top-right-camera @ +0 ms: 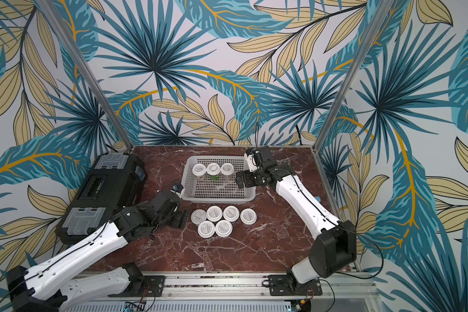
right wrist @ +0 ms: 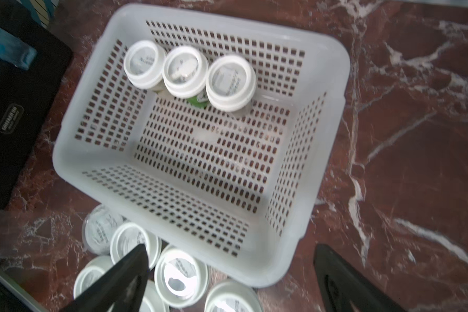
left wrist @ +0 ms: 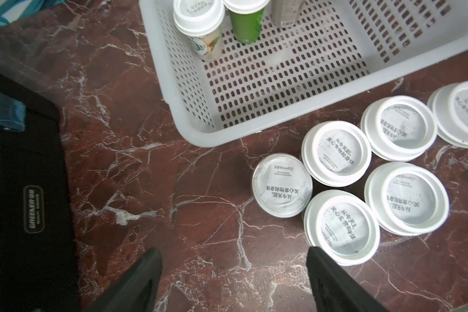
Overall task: Put the yogurt in the basket
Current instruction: Place the yogurt in the basket, then pick up the yogurt from the center of the board.
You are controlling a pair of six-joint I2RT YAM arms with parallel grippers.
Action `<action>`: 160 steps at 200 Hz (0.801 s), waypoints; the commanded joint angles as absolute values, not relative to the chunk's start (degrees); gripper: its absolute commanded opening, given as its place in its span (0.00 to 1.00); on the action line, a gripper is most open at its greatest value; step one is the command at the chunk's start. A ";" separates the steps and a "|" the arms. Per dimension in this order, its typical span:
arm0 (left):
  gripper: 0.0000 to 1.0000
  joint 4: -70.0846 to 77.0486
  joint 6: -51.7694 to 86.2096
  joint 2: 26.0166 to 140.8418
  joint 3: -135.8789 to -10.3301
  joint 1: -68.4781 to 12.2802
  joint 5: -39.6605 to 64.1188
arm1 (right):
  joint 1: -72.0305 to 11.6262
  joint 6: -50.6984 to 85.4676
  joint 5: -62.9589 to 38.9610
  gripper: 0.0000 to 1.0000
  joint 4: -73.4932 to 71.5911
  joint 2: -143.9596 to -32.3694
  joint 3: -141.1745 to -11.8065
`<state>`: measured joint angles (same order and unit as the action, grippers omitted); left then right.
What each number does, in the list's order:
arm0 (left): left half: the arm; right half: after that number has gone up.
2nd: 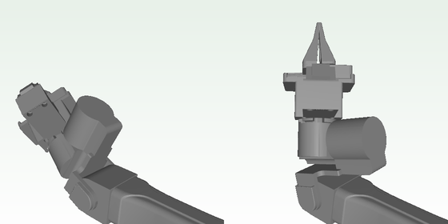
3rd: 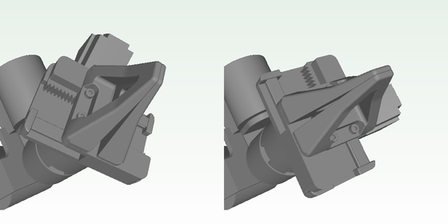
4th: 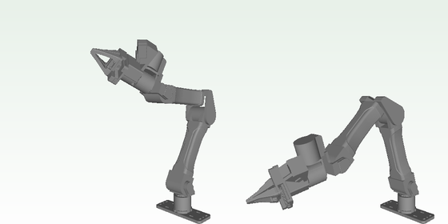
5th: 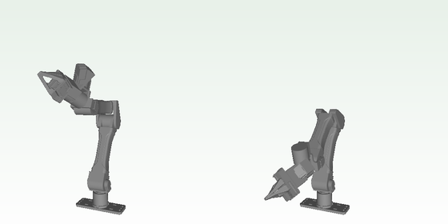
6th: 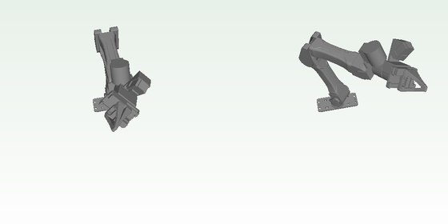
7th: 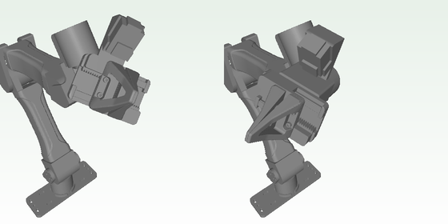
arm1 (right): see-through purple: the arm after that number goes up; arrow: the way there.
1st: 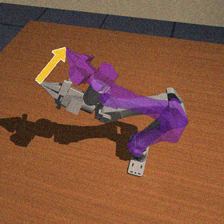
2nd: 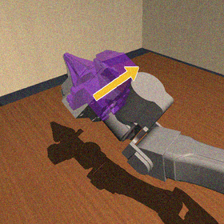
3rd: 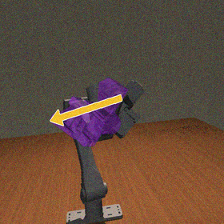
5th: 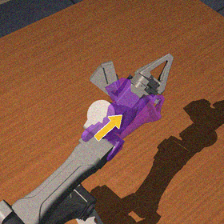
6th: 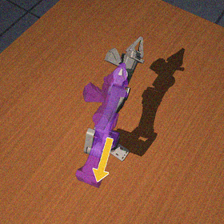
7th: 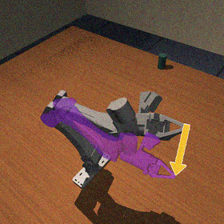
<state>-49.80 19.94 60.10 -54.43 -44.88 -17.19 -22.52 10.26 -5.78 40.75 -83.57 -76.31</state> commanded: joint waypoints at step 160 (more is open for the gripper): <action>0.88 -49.95 26.10 60.94 -48.63 -48.63 -19.25 | -54.81 24.96 5.12 0.87 43.05 -78.37 -61.81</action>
<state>-49.93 24.51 61.93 -51.44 -48.80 -16.27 -52.60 23.53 3.86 44.29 -75.59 -60.29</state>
